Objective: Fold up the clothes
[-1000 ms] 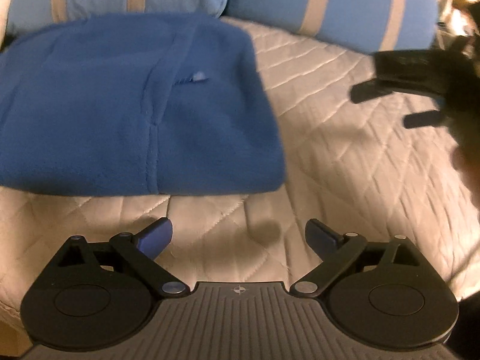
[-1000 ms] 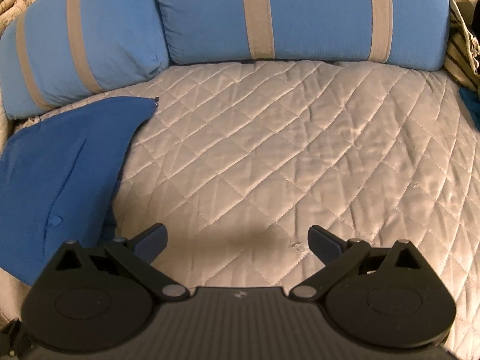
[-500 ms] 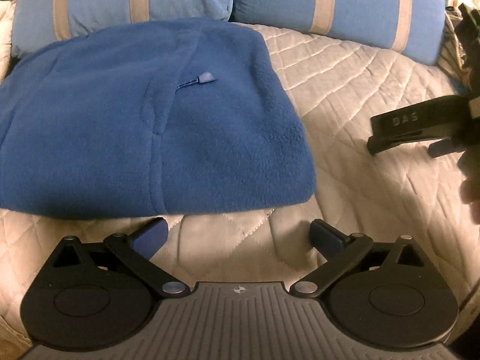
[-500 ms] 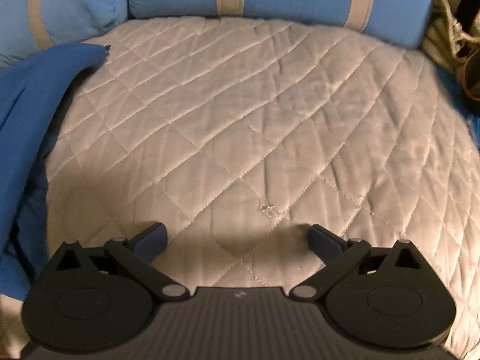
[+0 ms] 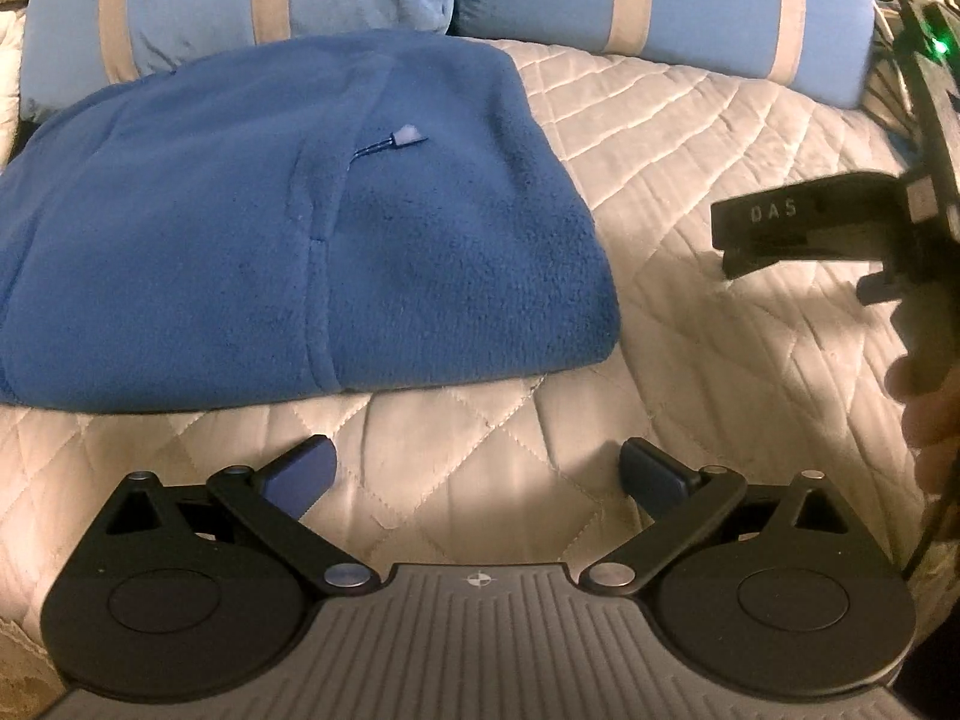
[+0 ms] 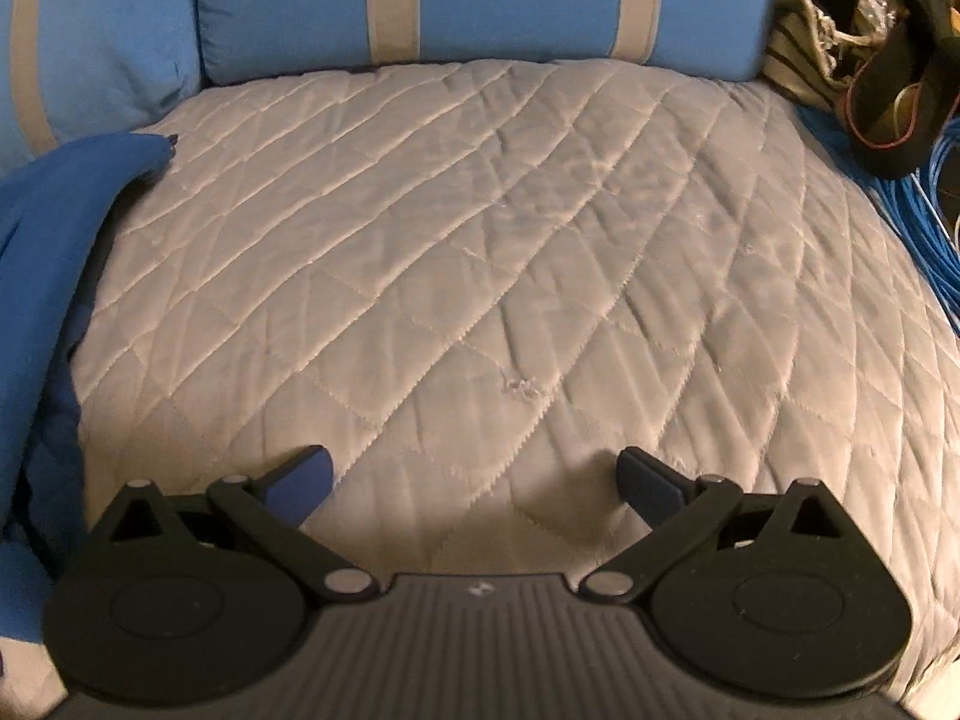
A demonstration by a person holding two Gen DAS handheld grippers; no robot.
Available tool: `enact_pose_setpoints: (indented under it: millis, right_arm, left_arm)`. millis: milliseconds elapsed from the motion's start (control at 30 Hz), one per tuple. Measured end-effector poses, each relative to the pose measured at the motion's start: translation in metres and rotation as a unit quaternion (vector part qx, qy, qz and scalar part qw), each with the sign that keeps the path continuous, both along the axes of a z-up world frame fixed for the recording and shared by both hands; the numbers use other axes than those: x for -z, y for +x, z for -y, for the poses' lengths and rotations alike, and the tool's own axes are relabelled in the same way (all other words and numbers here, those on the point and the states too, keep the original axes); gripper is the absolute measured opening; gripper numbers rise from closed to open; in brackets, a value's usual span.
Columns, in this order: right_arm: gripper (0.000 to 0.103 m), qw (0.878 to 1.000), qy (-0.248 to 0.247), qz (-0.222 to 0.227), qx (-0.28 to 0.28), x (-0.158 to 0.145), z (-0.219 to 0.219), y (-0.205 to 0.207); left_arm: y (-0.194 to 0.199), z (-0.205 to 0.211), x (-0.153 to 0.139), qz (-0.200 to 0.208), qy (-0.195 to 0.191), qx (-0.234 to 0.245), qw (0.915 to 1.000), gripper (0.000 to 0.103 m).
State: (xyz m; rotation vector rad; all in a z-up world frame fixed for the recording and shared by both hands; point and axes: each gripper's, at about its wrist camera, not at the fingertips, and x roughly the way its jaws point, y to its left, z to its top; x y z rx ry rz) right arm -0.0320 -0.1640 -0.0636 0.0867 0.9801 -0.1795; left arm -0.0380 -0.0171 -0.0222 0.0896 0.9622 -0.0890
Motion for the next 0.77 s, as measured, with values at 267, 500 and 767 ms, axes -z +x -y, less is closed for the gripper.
enact_pose_setpoints:
  millis: [267,500,767]
  right_arm:
    - [0.103,1.0,-0.006,0.009,-0.001,0.0,-0.003,-0.011]
    - [0.103,1.0,-0.004,0.007,-0.008,0.0,-0.003,-0.013]
    - [0.103,1.0,-0.003,0.006,-0.011,0.0,-0.003,-0.013]
  left_arm:
    - [0.0,0.0,0.002,0.004,-0.001,-0.001,1.0,0.103]
    - [0.0,0.001,0.003,0.009,0.0,-0.002,1.0,0.103]
    - [0.002,0.0,0.003,0.009,-0.007,-0.01,0.9999,0.103]
